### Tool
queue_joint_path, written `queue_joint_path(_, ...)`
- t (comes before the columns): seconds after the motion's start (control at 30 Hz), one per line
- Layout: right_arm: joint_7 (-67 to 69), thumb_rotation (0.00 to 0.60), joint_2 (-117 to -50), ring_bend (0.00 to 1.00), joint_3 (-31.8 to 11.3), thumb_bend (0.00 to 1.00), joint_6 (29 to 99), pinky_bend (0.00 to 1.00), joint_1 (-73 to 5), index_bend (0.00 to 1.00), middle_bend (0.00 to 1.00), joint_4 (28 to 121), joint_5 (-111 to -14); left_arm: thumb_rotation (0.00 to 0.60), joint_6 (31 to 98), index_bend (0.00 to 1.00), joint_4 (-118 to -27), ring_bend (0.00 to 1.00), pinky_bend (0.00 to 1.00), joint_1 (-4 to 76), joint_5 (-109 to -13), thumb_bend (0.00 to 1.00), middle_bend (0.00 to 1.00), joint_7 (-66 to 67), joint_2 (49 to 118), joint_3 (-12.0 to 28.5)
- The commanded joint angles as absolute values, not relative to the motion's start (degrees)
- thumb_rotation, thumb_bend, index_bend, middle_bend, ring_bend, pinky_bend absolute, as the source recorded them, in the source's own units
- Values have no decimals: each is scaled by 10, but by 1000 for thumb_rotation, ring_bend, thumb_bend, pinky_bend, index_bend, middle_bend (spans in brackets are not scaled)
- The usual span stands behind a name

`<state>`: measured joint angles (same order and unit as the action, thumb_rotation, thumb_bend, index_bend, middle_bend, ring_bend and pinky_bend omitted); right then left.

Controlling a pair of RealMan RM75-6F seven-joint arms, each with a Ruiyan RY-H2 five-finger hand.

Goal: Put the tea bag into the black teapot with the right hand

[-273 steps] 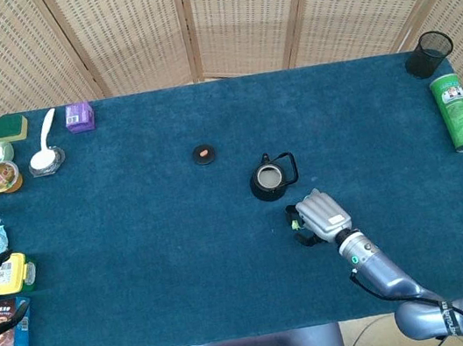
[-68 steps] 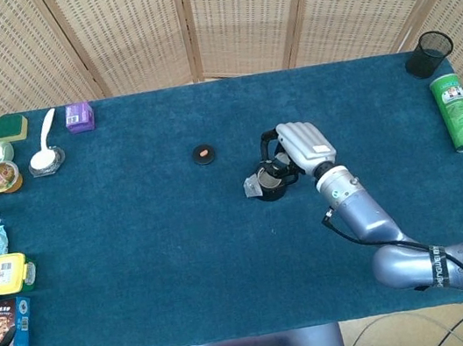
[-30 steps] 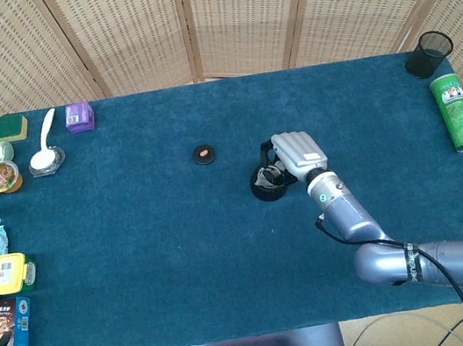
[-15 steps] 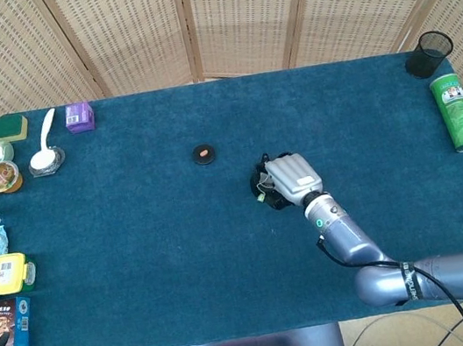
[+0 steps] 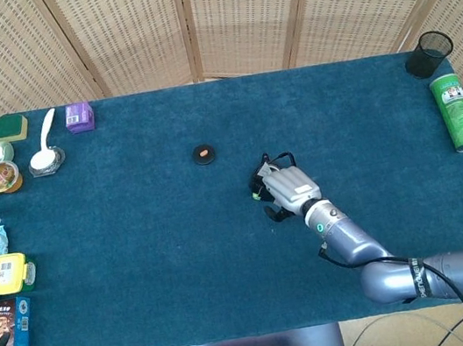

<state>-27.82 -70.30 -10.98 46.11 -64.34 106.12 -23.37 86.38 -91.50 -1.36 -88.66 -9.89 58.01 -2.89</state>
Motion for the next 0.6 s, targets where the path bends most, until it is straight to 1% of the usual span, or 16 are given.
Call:
queue_joint_path(0.03, -267, 600, -675, 1000, -104, 615, 410, 1000, -670, 202, 1000, 1059, -193, 600, 863, 124, -915, 79, 151, -14, -886, 266, 205, -98, 580, -29)
queue_joint_path(0.23, -260, 600, -656, 1000, -85, 699, 372, 1000, -703, 139, 1000, 1045, -157, 600, 861, 124, -915, 79, 151, -13, -884, 265, 205, -98, 580, -28)
queue_joint_path(0.47, -252, 600, -656, 1000, -56, 720, 352, 1000, -734, 75, 1000, 1023, -126, 600, 858, 124, -914, 79, 151, -12, -883, 265, 205, -97, 582, -28)
queue_joint_path(0.6, -252, 600, -660, 1000, -38, 731, 345, 1000, -754, 71, 1000, 1012, -111, 600, 856, 123, -913, 78, 151, -12, -881, 266, 205, -97, 583, -28)
